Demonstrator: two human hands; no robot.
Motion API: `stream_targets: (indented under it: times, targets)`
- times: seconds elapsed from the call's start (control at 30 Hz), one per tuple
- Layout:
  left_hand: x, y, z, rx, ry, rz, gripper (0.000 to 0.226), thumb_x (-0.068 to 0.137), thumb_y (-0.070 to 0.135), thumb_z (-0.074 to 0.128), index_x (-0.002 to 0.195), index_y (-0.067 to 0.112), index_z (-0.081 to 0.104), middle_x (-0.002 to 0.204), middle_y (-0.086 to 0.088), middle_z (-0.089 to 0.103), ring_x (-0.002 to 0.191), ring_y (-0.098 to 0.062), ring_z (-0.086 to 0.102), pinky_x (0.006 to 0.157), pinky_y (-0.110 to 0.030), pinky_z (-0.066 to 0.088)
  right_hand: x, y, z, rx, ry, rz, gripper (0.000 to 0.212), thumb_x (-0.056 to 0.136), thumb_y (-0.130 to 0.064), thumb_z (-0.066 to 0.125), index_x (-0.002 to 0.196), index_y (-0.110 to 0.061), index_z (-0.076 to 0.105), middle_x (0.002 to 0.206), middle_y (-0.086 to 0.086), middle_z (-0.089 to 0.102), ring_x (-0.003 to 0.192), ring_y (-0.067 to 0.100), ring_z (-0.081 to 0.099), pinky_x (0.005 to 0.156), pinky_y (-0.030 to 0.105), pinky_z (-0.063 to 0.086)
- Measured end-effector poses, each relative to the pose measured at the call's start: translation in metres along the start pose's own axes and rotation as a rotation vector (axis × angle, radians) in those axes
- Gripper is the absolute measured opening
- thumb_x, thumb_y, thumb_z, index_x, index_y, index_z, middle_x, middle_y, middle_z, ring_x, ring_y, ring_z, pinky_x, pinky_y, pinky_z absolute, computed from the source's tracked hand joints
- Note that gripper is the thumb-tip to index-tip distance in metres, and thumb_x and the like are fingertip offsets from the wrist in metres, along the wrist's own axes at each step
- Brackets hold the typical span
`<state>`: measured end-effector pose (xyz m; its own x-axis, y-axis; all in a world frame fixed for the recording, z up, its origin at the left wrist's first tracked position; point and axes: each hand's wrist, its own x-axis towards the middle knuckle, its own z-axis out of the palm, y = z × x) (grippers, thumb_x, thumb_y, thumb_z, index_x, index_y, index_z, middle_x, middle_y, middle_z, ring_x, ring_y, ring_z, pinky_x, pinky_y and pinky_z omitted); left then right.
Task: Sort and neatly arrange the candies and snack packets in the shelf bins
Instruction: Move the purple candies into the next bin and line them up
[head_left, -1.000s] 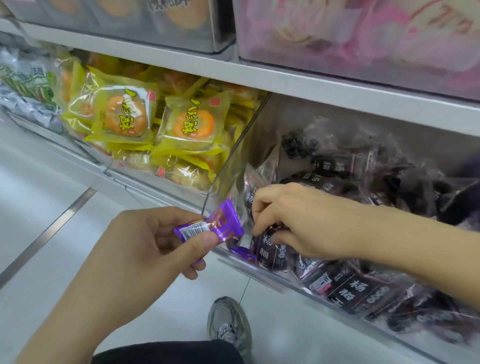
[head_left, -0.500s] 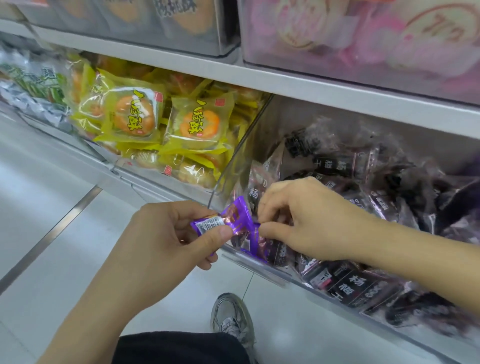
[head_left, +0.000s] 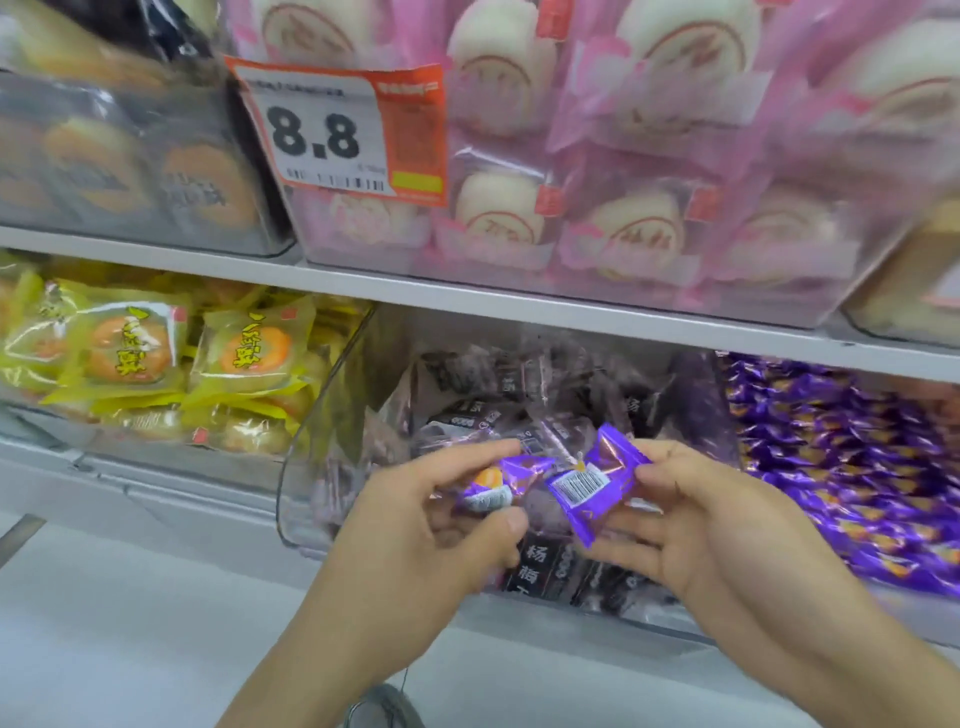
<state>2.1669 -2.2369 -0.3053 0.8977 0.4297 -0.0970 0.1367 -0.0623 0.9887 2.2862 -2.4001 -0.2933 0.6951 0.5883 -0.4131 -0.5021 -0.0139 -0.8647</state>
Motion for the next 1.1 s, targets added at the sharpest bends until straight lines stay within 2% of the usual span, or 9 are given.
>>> stream_targets:
  times: [0.23,0.4,0.53,0.67,0.73,0.8,0.9,1.0,1.1]
  targets:
    - [0.012,0.013,0.07,-0.236,-0.166,-0.016,0.029,0.076,0.04,0.081,0.102,0.028,0.079,0.099,-0.007,0.077,0.09,-0.023,0.073,0.082,-0.025,0.056,-0.023,0.009,-0.043,0.108,0.199,-0.179,0.025,0.098,-0.02,0.05,0.117,-0.007,0.061,0.095,0.022,0.073,0.072,0.027,0.062,0.055,0.032,0.05]
    - [0.017,0.017,0.112,-0.304,-0.127,0.015,0.04,0.065,0.012,0.072,0.105,0.011,0.074,0.099,-0.005,0.077,0.085,-0.011,0.072,0.068,-0.017,0.054,-0.034,0.001,-0.084,0.063,0.157,-0.286,0.036,0.089,-0.032,0.057,0.103,-0.003,0.072,0.1,0.017,0.074,0.078,0.022,0.063,0.063,0.025,0.053]
    - [0.022,0.019,0.13,-0.258,-0.215,-0.007,0.029,0.07,0.019,0.071,0.096,0.007,0.077,0.092,-0.011,0.077,0.075,-0.012,0.069,0.07,-0.022,0.054,-0.038,0.001,-0.106,0.085,0.109,-0.299,0.037,0.075,-0.019,0.07,0.109,-0.004,0.068,0.1,0.016,0.075,0.086,0.025,0.069,0.073,0.026,0.059]
    - [0.03,0.016,0.139,-0.273,-0.108,-0.007,0.02,0.073,0.014,0.069,0.091,0.003,0.069,0.083,-0.017,0.075,0.071,-0.027,0.073,0.062,-0.03,0.059,-0.036,0.01,-0.116,0.17,0.19,-0.324,0.033,0.074,-0.008,0.071,0.107,-0.004,0.067,0.099,0.025,0.071,0.088,0.031,0.073,0.07,0.033,0.061]
    - [0.035,0.015,0.143,-0.249,-0.086,-0.002,0.011,0.085,0.008,0.062,0.093,0.003,0.068,0.082,-0.016,0.076,0.072,-0.029,0.074,0.065,-0.037,0.06,-0.036,0.011,-0.117,0.203,0.228,-0.361,0.021,0.077,0.001,0.069,0.092,-0.013,0.073,0.084,0.023,0.069,0.078,0.033,0.073,0.067,0.036,0.062]
    - [0.037,0.016,0.146,-0.232,-0.081,-0.01,0.014,0.092,0.001,0.055,0.097,0.003,0.068,0.085,-0.014,0.076,0.075,-0.028,0.075,0.069,-0.036,0.06,-0.035,0.014,-0.115,0.085,0.27,-0.448,0.032,0.078,0.007,0.069,0.092,-0.02,0.078,0.076,0.015,0.067,0.062,0.026,0.066,0.059,0.03,0.057]
    - [0.036,0.019,0.152,-0.257,-0.116,-0.044,0.019,0.093,0.003,0.055,0.103,0.007,0.071,0.09,-0.014,0.077,0.079,-0.027,0.075,0.077,-0.037,0.061,-0.031,0.016,-0.108,0.041,0.319,-0.628,0.04,0.075,0.011,0.071,0.1,-0.019,0.08,0.085,0.012,0.063,0.052,0.023,0.061,0.057,0.023,0.053]
    - [0.037,0.019,0.158,-0.302,-0.122,-0.072,0.017,0.087,0.008,0.061,0.099,0.007,0.073,0.087,-0.017,0.076,0.074,-0.024,0.074,0.072,-0.033,0.061,-0.027,0.022,-0.105,0.082,0.277,-0.679,0.047,0.065,0.007,0.083,0.105,-0.017,0.078,0.098,0.009,0.064,0.071,0.025,0.07,0.067,0.025,0.057]
    - [0.04,0.016,0.16,-0.222,-0.091,-0.015,0.014,0.087,0.006,0.066,0.098,0.011,0.071,0.087,-0.012,0.077,0.076,-0.025,0.074,0.078,-0.039,0.06,-0.027,0.024,-0.111,0.14,0.147,-0.626,0.063,0.053,-0.025,0.095,0.113,-0.019,0.076,0.113,0.006,0.067,0.094,0.022,0.072,0.081,0.026,0.056]
